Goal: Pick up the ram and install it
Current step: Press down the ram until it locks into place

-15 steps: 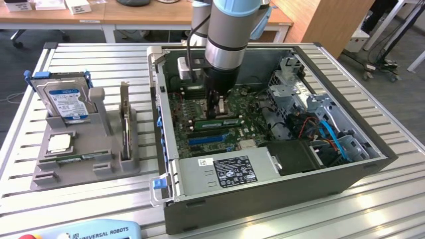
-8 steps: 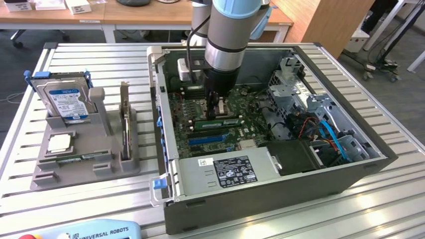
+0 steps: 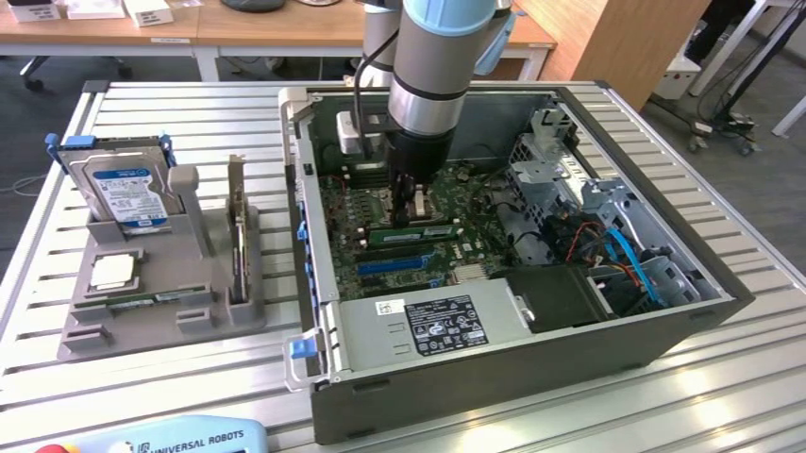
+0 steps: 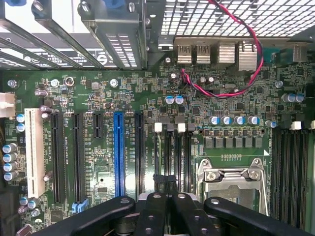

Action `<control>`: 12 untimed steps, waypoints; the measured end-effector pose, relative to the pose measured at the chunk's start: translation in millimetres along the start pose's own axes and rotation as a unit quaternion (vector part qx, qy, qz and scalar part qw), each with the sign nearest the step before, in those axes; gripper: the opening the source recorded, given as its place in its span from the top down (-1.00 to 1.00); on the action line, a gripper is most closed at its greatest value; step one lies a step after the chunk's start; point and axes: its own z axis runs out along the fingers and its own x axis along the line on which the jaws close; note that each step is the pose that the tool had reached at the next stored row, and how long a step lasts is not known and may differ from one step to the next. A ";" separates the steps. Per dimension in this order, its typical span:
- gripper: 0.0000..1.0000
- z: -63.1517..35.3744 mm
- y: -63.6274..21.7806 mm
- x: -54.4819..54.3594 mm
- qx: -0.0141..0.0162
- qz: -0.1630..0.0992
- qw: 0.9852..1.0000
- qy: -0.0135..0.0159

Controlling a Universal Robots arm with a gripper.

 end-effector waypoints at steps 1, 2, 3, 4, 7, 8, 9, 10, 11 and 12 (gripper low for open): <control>0.80 0.3 0.0 0.1 0.000 0.000 1.000 0.000; 0.80 0.8 0.0 0.1 0.000 0.000 1.000 0.000; 0.80 1.3 0.0 0.1 0.000 0.000 1.000 0.000; 0.80 1.9 0.1 0.1 0.000 0.000 1.000 0.000; 0.80 2.3 0.1 0.1 0.000 0.000 1.000 0.000; 0.80 2.4 0.1 0.1 0.000 0.000 1.000 0.000; 0.80 2.4 0.1 0.1 0.000 0.000 1.000 0.000; 0.80 2.5 0.1 0.1 0.000 0.000 1.000 0.000; 0.80 2.9 0.1 0.1 0.000 0.000 1.000 0.000; 0.80 3.2 0.1 0.1 0.000 0.000 1.000 0.000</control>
